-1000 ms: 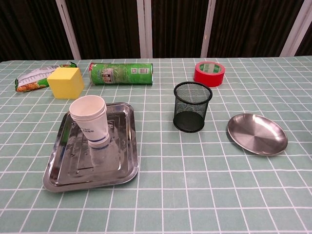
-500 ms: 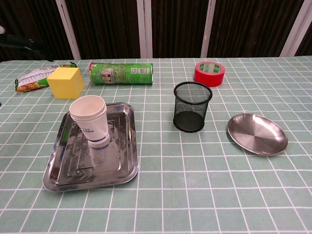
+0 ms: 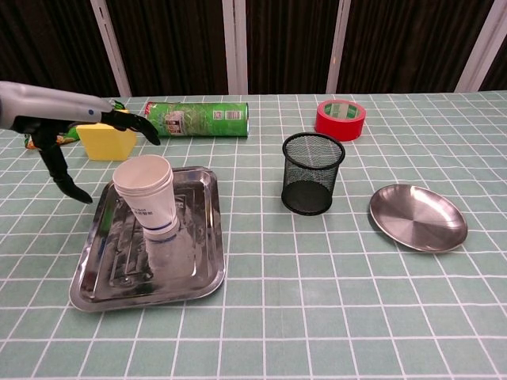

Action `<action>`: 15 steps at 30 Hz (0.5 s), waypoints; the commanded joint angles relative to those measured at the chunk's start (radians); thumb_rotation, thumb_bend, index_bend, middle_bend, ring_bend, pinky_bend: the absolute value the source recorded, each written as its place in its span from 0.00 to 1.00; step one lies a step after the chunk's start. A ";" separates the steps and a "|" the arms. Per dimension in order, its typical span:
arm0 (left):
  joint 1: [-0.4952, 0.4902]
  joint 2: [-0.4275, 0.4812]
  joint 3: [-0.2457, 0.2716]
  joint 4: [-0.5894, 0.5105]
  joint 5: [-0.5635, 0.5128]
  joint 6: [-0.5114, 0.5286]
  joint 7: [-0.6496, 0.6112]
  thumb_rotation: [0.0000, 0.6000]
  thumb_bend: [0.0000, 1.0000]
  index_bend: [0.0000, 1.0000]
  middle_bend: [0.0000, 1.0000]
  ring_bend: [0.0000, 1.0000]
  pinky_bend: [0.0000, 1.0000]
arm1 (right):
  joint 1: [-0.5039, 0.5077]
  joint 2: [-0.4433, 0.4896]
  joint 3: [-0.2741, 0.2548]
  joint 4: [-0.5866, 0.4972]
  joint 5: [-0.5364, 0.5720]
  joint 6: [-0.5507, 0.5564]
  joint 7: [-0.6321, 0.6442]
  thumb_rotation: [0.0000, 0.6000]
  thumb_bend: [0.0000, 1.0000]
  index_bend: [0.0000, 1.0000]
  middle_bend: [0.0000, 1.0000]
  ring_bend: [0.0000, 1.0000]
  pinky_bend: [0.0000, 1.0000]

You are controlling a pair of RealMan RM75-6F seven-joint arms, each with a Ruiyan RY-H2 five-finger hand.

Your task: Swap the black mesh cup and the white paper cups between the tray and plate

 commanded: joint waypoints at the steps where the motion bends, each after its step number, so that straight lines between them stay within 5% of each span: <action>1: -0.007 -0.056 0.013 0.047 0.018 0.033 -0.024 1.00 0.04 0.13 0.00 0.00 0.00 | -0.005 0.002 0.008 -0.001 -0.002 -0.004 0.002 1.00 0.00 0.00 0.00 0.00 0.00; 15: -0.012 -0.109 0.051 0.097 0.094 0.121 -0.101 1.00 0.14 0.16 0.05 0.02 0.12 | -0.017 -0.009 0.037 0.001 -0.011 -0.052 0.001 1.00 0.00 0.00 0.00 0.00 0.00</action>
